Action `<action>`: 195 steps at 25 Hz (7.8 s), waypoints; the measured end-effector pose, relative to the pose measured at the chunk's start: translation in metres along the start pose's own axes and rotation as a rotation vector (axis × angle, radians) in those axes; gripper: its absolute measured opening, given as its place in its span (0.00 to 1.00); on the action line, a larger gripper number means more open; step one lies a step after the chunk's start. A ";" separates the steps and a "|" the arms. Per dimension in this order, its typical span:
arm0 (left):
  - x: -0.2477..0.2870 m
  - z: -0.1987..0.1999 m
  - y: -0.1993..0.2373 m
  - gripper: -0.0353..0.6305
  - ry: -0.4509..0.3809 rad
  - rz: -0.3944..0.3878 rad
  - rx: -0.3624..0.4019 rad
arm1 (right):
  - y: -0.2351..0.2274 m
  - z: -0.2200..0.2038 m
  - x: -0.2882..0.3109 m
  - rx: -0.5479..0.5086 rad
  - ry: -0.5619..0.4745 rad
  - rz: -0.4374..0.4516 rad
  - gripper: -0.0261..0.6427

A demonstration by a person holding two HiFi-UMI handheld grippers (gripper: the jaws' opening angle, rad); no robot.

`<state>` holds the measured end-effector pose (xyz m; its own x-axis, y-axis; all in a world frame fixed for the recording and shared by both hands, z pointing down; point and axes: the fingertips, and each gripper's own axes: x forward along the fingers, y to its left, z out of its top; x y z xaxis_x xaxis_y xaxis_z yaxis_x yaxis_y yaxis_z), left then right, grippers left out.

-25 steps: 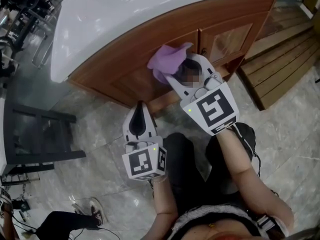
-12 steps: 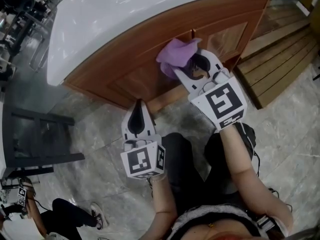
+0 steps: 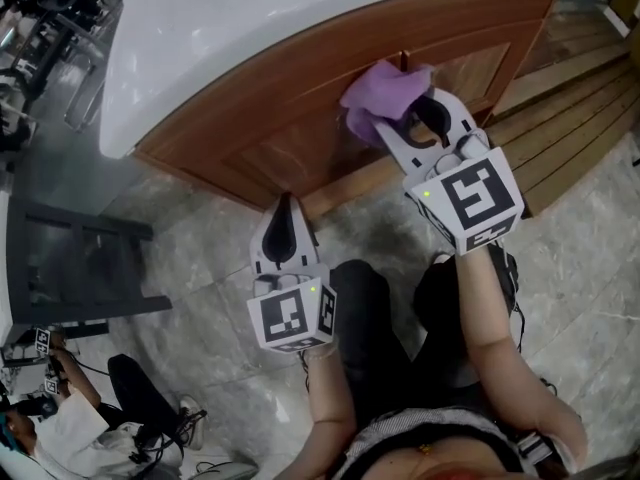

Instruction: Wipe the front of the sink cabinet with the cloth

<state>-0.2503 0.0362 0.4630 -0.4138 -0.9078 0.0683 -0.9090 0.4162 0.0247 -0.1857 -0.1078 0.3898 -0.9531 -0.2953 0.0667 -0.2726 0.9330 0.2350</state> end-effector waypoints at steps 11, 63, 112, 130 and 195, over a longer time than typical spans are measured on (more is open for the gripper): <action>-0.007 -0.002 0.008 0.06 0.004 0.025 -0.003 | -0.001 0.000 -0.001 0.024 -0.014 0.001 0.30; -0.051 -0.022 0.070 0.06 0.052 0.191 -0.003 | 0.223 -0.020 0.071 -0.075 -0.016 0.466 0.30; -0.004 -0.033 0.010 0.06 0.056 0.029 -0.047 | 0.106 -0.058 0.042 -0.099 0.116 0.203 0.30; 0.015 -0.039 -0.014 0.06 0.068 -0.032 -0.051 | 0.044 -0.071 0.020 -0.099 0.198 0.063 0.30; -0.069 -0.066 0.086 0.06 0.101 0.213 -0.105 | 0.243 -0.103 0.078 -0.141 0.201 0.465 0.30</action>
<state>-0.2966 0.1380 0.5260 -0.5832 -0.7916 0.1825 -0.7896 0.6051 0.1017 -0.3130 0.0746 0.5523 -0.9215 0.0970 0.3762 0.2068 0.9422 0.2636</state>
